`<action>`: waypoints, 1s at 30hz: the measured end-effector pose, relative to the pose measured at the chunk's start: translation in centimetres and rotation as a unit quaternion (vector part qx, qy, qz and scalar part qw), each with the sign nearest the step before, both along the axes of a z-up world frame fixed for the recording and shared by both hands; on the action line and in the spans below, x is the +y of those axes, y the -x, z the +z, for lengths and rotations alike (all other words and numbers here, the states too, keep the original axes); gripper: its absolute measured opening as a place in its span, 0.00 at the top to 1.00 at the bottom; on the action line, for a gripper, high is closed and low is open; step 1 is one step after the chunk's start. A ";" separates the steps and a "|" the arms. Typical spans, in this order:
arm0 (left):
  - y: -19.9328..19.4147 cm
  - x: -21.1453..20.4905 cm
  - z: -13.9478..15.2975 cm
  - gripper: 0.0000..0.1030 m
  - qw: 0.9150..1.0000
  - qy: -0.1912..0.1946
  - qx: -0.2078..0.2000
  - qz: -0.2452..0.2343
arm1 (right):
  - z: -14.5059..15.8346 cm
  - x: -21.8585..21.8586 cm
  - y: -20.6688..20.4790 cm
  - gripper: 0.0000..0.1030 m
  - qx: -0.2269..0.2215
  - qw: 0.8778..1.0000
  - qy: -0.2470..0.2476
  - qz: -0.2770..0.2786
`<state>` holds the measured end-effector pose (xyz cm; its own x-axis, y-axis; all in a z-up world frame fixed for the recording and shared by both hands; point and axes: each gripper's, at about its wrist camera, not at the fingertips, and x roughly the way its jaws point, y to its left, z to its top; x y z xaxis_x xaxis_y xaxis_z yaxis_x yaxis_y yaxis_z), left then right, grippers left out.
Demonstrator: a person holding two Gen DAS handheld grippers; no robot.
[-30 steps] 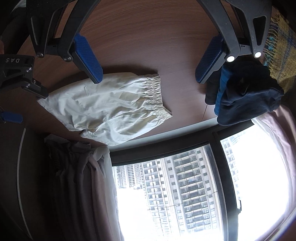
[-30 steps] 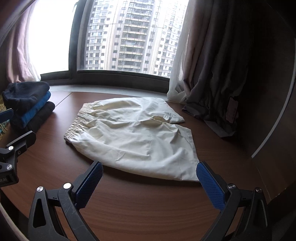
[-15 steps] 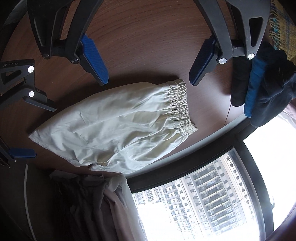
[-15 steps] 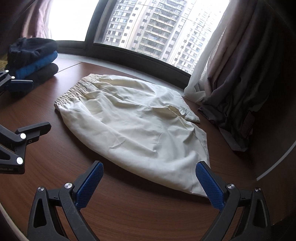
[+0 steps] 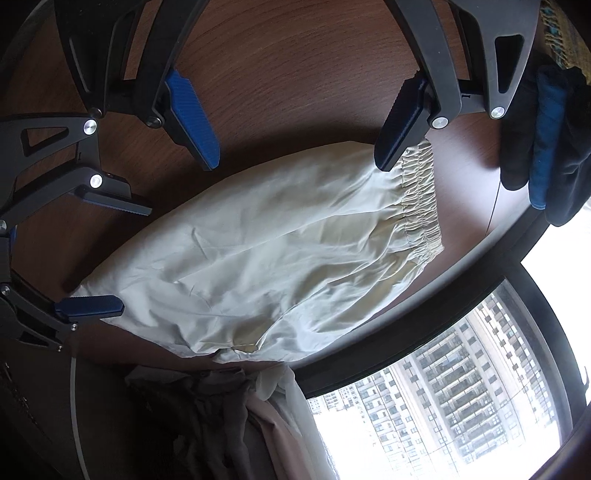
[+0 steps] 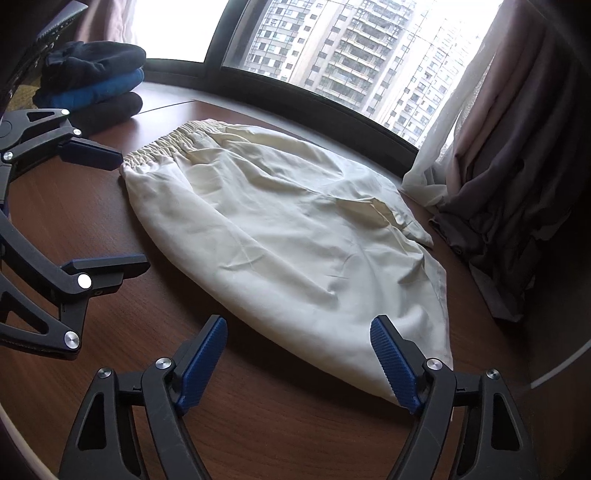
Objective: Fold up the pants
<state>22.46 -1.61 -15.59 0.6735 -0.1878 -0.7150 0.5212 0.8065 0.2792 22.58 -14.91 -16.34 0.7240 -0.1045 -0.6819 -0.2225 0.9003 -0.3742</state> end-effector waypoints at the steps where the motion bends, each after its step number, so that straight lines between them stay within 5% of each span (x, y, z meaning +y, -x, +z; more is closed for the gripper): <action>1: -0.1 -0.1 -0.1 0.15 1.000 -0.001 0.001 -0.001 | -0.1 0.0 -0.1 0.22 0.001 1.000 0.000 0.002; 13: -0.9 -0.8 -0.4 0.17 1.000 0.001 0.003 0.005 | -0.4 0.2 -1.4 0.28 -0.025 0.999 0.012 0.034; 23: -3.5 -1.1 -0.2 0.18 1.000 0.002 -0.022 0.005 | 1.8 -1.6 -3.4 0.28 -0.045 0.998 -0.032 0.019; 26: -4.3 -1.3 0.0 0.48 1.000 0.006 -0.013 -0.009 | 1.7 -1.8 -3.6 0.28 -0.043 0.998 -0.031 0.016; 30: -4.6 -1.5 0.1 0.72 1.000 0.012 0.006 -0.022 | 1.4 -2.0 -3.5 0.28 -0.039 0.999 -0.029 0.013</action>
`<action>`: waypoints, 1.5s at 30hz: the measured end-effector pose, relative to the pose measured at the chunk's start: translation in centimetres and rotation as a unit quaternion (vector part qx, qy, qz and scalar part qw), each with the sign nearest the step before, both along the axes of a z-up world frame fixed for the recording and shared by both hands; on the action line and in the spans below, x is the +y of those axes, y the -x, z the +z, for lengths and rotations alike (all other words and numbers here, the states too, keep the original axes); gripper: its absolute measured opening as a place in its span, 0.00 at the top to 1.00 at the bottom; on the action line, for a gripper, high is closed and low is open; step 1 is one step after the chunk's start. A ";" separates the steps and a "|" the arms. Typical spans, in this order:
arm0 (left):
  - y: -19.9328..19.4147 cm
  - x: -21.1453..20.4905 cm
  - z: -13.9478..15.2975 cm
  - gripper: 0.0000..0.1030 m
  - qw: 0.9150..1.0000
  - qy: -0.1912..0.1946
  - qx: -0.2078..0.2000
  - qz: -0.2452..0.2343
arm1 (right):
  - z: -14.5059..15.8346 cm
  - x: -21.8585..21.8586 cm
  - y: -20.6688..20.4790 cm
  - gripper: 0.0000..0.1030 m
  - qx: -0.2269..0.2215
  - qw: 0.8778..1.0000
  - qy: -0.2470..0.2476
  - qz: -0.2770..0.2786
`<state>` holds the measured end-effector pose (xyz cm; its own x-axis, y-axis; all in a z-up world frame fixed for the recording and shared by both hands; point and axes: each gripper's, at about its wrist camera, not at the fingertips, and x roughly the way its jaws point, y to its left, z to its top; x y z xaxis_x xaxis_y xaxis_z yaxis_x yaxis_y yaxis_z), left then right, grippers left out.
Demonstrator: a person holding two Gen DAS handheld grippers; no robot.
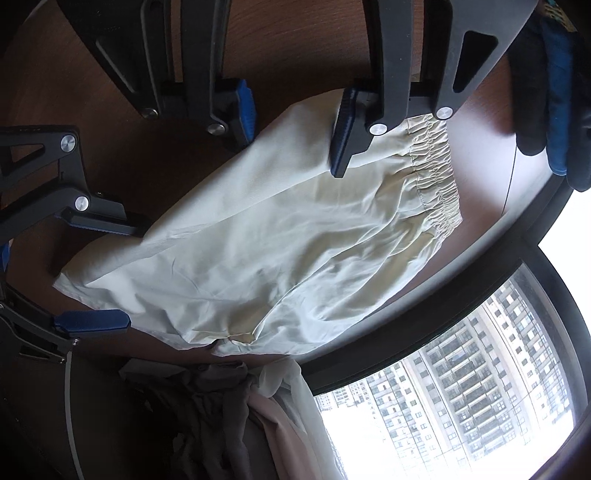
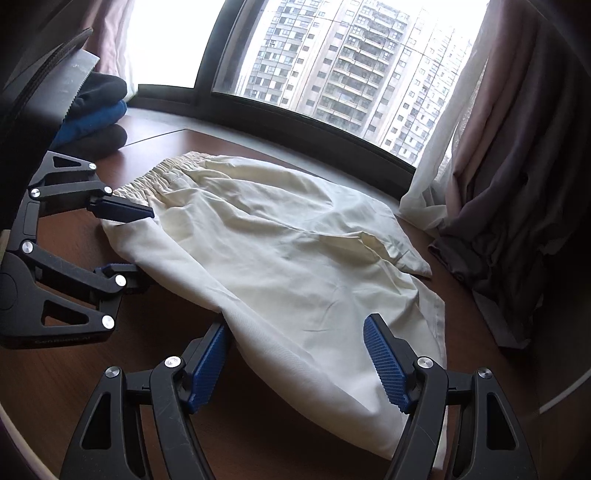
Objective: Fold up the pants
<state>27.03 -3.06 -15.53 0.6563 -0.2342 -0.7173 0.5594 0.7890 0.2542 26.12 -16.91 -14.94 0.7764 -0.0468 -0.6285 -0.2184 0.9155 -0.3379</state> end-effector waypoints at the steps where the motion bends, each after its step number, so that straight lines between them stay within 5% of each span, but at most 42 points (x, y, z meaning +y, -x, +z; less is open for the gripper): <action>1: -0.1 0.0 0.0 0.75 1.000 0.004 0.006 -0.001 | -0.1 0.0 0.1 0.28 0.000 1.000 0.002 -0.001; 6: -0.6 0.6 0.2 0.88 0.999 0.025 0.035 0.008 | -0.9 -0.1 0.3 0.36 0.014 1.000 0.014 -0.002; 13: -0.7 1.1 0.4 0.89 0.998 0.037 0.048 0.021 | -2.0 -1.3 0.2 0.50 0.033 0.999 0.034 -0.023; 23: -0.2 1.0 0.7 0.91 0.998 0.024 0.049 0.010 | -1.9 -2.9 1.1 0.91 0.049 0.995 0.065 -0.064; 39: 4.0 3.1 4.6 0.92 0.998 0.005 0.059 -0.007 | 4.6 -0.5 5.3 0.95 0.054 0.991 0.123 0.015; 45: 4.8 4.0 7.6 0.92 0.998 0.034 0.058 0.011 | 8.6 -0.6 6.3 0.95 0.047 0.994 0.093 0.016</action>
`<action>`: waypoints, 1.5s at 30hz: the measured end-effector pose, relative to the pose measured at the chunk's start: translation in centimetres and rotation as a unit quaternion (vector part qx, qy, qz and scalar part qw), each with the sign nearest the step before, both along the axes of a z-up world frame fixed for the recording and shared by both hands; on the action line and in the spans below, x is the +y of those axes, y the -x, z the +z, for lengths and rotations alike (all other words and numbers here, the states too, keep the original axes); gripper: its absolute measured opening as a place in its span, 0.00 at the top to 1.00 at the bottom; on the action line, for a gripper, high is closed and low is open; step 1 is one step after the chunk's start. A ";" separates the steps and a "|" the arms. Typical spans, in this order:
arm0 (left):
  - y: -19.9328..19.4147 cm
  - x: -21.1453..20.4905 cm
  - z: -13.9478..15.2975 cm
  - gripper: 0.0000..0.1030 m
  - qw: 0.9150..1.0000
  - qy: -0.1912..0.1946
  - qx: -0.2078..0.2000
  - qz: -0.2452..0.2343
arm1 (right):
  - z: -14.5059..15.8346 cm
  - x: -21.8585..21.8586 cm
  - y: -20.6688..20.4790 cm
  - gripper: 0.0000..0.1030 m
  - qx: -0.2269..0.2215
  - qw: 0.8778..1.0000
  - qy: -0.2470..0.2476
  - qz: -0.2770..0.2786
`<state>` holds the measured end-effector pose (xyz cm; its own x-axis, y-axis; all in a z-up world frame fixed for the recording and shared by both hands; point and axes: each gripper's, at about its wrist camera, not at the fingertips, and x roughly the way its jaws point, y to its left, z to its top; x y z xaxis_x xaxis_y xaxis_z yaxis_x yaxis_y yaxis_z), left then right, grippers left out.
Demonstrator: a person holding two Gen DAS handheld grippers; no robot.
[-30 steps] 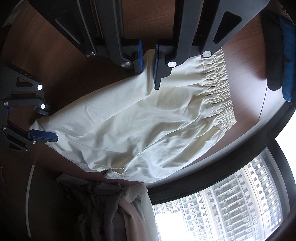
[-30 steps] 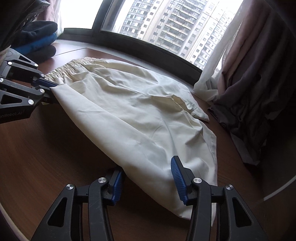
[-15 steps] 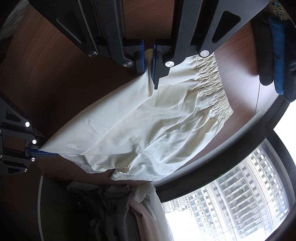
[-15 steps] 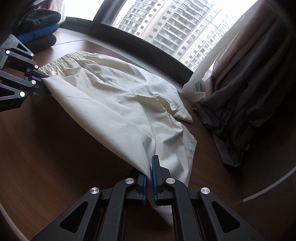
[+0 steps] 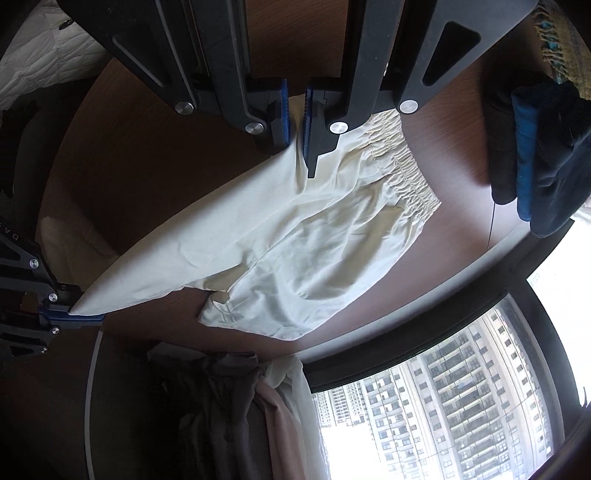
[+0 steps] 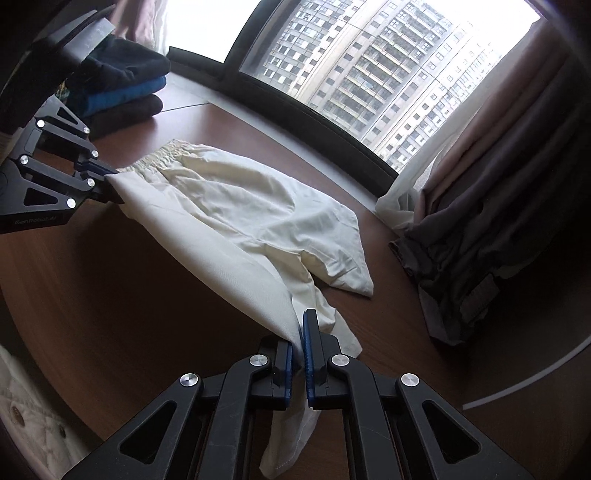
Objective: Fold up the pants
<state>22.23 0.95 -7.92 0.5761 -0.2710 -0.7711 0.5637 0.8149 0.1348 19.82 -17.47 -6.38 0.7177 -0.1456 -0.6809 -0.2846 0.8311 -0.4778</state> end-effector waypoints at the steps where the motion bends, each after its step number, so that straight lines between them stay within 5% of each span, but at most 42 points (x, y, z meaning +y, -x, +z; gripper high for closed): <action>1: 0.1 0.2 0.5 0.92 1.000 0.004 -0.001 0.002 | 0.8 0.0 0.2 0.95 -0.002 1.000 -0.009 -0.001; 12: 0.2 1.2 4.2 0.92 1.000 0.019 -0.003 0.021 | 6.1 1.0 1.4 0.95 -0.010 0.999 -0.026 0.040; 21: -4.0 0.4 5.2 0.93 0.999 0.009 -0.002 0.037 | 8.7 0.9 -4.4 0.95 0.050 0.995 -0.031 0.081; 29: -8.2 1.5 4.5 0.93 0.998 0.009 0.032 0.049 | 8.5 2.8 -12.1 0.95 0.149 0.977 0.043 0.145; 38: -11.9 2.8 3.0 0.92 0.996 0.007 0.047 0.078 | 7.8 5.5 -17.7 0.95 0.169 0.960 0.103 0.197; 45: -15.2 3.1 0.6 0.92 0.992 -0.003 0.079 0.100 | 4.9 6.5 -23.1 0.95 0.196 0.956 0.102 0.195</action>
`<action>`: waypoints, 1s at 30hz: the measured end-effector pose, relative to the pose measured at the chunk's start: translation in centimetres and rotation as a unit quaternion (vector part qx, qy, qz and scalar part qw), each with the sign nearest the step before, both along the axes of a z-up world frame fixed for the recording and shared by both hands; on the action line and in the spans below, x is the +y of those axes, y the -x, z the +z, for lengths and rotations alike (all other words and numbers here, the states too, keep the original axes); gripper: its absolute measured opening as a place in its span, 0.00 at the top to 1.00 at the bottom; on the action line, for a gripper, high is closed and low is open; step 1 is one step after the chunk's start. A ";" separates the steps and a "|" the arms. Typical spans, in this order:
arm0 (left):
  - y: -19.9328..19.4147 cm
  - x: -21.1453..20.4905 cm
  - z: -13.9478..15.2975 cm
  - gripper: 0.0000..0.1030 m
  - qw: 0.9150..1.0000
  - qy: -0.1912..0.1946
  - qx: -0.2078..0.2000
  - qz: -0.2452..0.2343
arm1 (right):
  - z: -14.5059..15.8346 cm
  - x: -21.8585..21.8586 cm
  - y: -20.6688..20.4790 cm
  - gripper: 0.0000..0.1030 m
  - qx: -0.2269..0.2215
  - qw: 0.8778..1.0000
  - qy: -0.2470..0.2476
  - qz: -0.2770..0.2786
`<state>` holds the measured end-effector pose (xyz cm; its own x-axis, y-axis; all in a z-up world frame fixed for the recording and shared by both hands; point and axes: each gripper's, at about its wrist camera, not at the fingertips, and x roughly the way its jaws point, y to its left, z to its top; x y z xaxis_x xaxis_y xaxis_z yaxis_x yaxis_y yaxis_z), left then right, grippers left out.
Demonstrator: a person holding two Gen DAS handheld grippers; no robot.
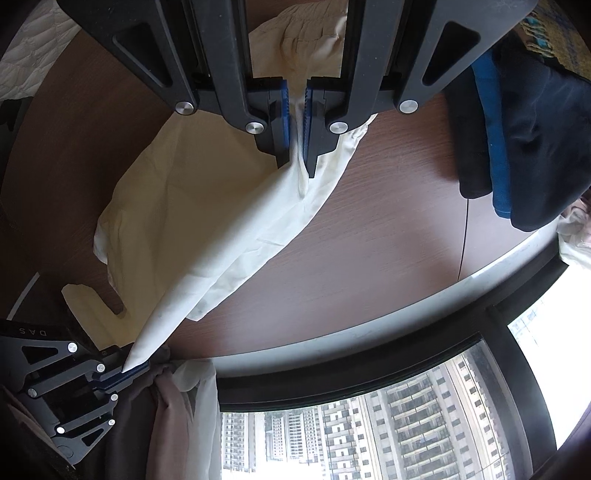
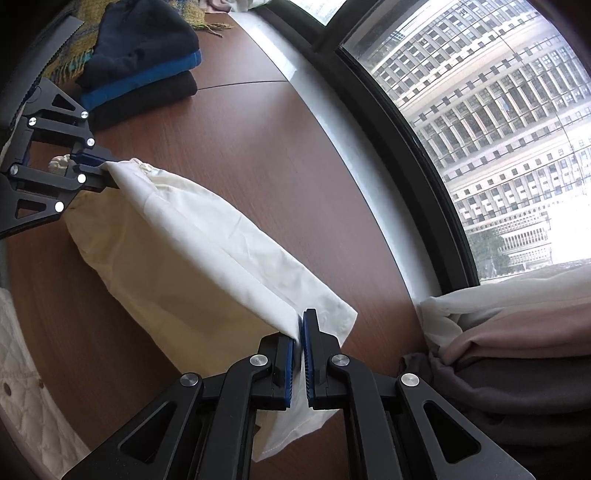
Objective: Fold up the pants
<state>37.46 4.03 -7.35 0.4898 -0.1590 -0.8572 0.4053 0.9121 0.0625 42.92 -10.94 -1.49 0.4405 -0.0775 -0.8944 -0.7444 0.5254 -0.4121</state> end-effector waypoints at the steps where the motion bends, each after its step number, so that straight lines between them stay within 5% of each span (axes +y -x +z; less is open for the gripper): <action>1: -0.5 0.1 -0.4 0.92 1.000 0.000 0.006 0.001 | -0.6 0.0 -0.7 0.95 0.007 1.000 0.000 -0.002; 17: -5.7 -0.2 -6.8 0.89 0.996 -0.025 0.081 0.003 | -8.6 0.6 -6.8 0.95 0.092 0.996 -0.001 -0.022; 22: -6.7 0.1 -7.6 0.84 0.996 -0.034 0.081 0.009 | -9.3 0.4 -7.7 0.93 0.074 0.996 -0.012 -0.039; 26: -6.9 -0.3 -7.4 0.68 0.997 -0.051 0.064 0.014 | -8.6 -0.1 -8.1 0.52 0.030 0.997 -0.028 -0.066; 30: -6.9 -0.3 -6.2 0.64 0.997 -0.057 0.032 0.027 | -6.2 -1.7 -7.1 0.51 -0.019 0.990 -0.070 -0.119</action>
